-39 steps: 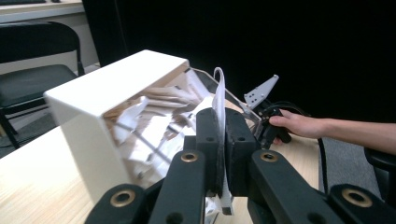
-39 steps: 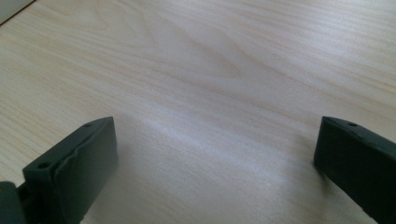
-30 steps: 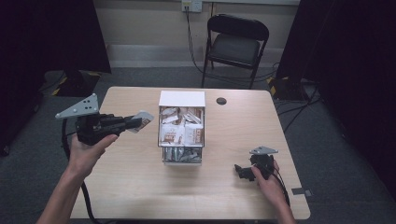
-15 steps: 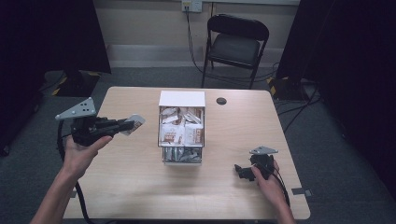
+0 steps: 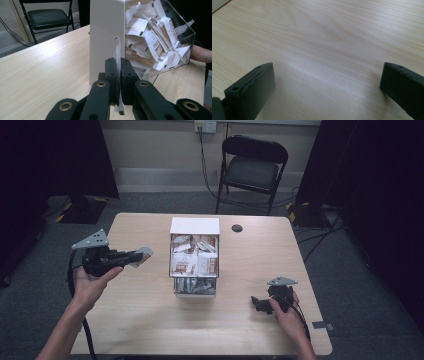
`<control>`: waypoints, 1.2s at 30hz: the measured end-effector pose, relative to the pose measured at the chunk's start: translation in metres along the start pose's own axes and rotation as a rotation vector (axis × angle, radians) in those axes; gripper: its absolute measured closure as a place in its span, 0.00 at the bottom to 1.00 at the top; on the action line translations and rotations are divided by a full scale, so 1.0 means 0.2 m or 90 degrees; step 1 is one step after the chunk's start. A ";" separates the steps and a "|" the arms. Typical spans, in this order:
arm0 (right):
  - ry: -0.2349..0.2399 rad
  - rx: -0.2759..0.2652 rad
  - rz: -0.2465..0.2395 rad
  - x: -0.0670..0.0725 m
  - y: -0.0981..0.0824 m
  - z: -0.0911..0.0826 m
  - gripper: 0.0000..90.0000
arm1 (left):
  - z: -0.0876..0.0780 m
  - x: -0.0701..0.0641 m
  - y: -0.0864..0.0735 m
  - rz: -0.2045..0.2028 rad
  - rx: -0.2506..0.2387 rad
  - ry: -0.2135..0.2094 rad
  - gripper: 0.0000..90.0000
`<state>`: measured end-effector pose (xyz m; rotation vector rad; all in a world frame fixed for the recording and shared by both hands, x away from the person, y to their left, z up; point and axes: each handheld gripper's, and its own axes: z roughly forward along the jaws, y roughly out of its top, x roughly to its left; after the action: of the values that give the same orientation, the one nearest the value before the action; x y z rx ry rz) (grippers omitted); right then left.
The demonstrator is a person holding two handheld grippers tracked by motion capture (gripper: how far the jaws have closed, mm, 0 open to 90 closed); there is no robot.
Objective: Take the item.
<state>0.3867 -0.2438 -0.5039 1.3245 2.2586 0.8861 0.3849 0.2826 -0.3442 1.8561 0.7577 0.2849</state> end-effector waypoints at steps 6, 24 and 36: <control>0.000 0.000 0.000 0.00 0.00 0.00 0.00 | 0.04 0.03 -0.06 -0.016 0.019 0.009 0.96; 0.000 0.000 0.000 0.00 0.00 0.00 0.00 | 0.18 0.07 -0.19 -0.027 0.068 0.017 0.96; 0.000 0.000 0.000 0.00 0.00 0.00 0.00 | 0.32 0.07 -0.29 -0.024 0.108 0.003 0.96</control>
<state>0.3867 -0.2437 -0.5039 1.3251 2.2587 0.8862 0.4084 0.2578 -0.4244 1.9980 0.8413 0.2052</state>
